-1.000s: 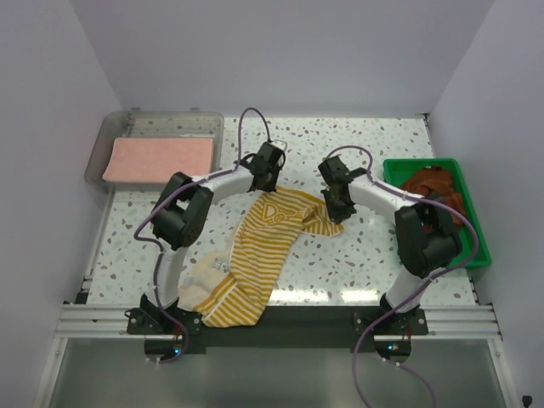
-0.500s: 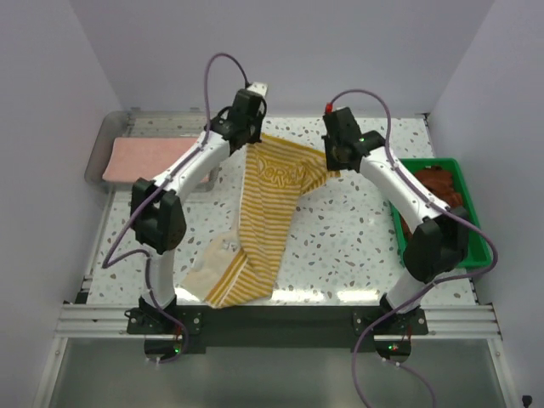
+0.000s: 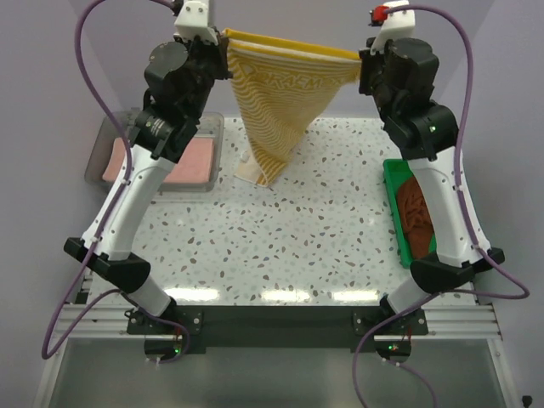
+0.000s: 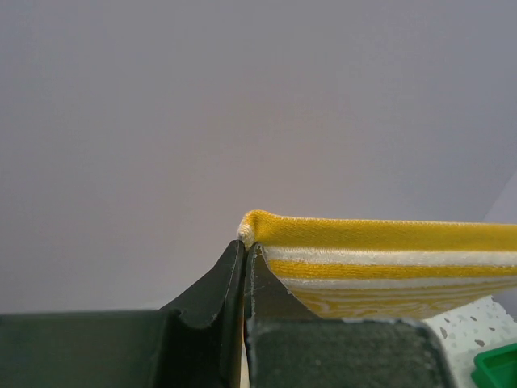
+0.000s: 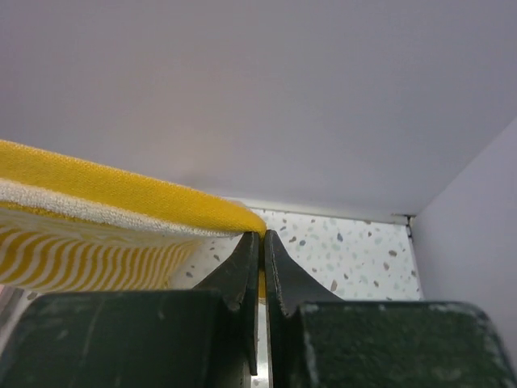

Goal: Fold and stack the towels
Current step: Flatten out the crumpled towel

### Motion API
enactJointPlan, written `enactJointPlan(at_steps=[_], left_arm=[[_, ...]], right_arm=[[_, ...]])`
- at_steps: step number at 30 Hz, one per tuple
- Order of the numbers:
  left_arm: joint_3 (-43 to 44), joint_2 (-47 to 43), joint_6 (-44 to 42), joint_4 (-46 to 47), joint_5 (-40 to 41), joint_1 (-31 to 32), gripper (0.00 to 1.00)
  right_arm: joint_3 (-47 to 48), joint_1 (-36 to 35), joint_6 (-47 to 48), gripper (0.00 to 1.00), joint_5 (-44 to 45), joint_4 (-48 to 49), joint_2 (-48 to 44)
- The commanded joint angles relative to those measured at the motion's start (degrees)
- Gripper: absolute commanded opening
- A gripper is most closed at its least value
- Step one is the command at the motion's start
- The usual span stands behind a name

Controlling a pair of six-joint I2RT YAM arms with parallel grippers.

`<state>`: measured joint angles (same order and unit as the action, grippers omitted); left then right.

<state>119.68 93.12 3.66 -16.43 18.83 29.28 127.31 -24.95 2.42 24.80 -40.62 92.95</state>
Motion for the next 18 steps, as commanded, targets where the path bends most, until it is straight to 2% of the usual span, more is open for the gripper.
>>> enactJointPlan(at_steps=[1,6,11,18], left_arm=[[1.2,-2.1,-3.3,4.9,1.0,-1.1,0.0],[-2.7,-9.9,-3.3,6.7,-5.5,-1.0,0.0],[-7.6,-20.5,-3.4,9.1,-13.5,-0.9,0.0],[-3.1,-25.0,-3.4,6.8,-18.6,-0.9,0.0]], right_arm=[[2.8,1.0,10.3,0.0,4.2,4.2,-3.5],[-0.9,1.0,16.6,0.0,0.9,8.4,-11.1],[-6.2,1.0,18.9,0.0,-8.3,10.6,-23.1],[-0.5,0.9,19.0,0.0,-15.6,7.5,-26.9]])
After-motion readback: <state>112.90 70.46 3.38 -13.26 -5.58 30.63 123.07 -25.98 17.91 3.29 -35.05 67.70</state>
